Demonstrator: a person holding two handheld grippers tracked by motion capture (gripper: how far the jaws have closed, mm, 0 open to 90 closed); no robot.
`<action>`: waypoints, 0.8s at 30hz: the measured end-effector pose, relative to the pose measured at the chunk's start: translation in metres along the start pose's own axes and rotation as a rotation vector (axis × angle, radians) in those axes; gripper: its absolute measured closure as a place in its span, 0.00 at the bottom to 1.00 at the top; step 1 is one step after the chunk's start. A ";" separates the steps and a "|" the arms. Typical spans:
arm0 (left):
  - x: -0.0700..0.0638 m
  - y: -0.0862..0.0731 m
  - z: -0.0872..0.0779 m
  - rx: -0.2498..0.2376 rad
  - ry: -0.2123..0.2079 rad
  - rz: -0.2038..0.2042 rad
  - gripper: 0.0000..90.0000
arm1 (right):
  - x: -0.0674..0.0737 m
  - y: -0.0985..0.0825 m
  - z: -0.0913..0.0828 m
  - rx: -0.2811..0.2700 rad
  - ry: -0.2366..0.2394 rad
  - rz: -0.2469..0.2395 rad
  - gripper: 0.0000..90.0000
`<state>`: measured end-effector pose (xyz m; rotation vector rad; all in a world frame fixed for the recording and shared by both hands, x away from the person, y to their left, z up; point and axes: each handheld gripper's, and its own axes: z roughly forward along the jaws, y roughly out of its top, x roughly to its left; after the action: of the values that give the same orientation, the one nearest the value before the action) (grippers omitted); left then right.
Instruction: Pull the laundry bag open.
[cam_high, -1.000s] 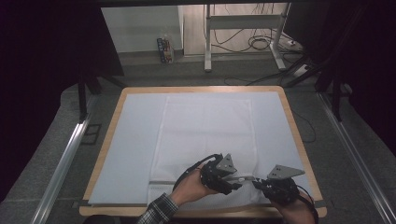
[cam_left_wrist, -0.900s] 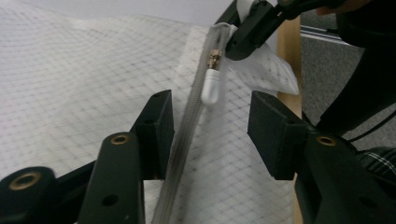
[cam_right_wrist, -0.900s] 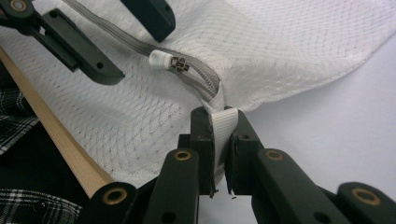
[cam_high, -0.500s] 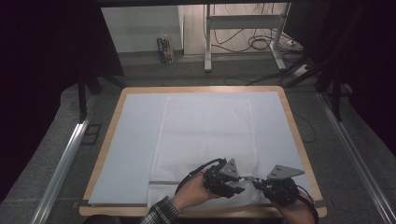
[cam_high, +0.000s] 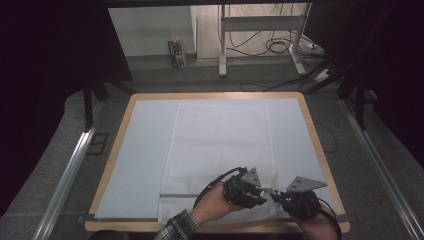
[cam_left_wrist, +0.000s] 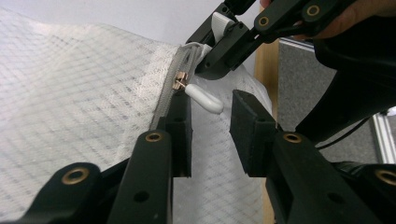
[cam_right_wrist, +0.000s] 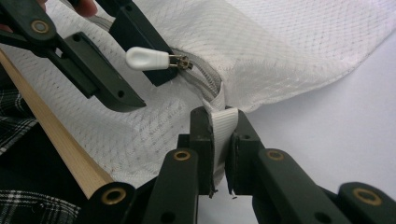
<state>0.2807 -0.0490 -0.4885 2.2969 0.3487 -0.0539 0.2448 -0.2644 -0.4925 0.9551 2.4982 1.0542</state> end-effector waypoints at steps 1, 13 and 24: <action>0.000 0.000 0.000 -0.001 0.000 -0.011 0.77 | 0.000 0.000 0.000 0.002 -0.001 0.001 0.91; 0.009 -0.003 -0.001 0.009 -0.042 -0.111 0.76 | 0.003 0.001 0.001 0.014 -0.021 -0.027 0.91; 0.014 -0.004 -0.001 0.010 -0.040 -0.167 0.87 | 0.005 0.001 0.001 0.020 -0.030 -0.048 0.91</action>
<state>0.2936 -0.0427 -0.4928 2.2682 0.5192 -0.1861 0.2421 -0.2599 -0.4926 0.9052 2.4995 0.9948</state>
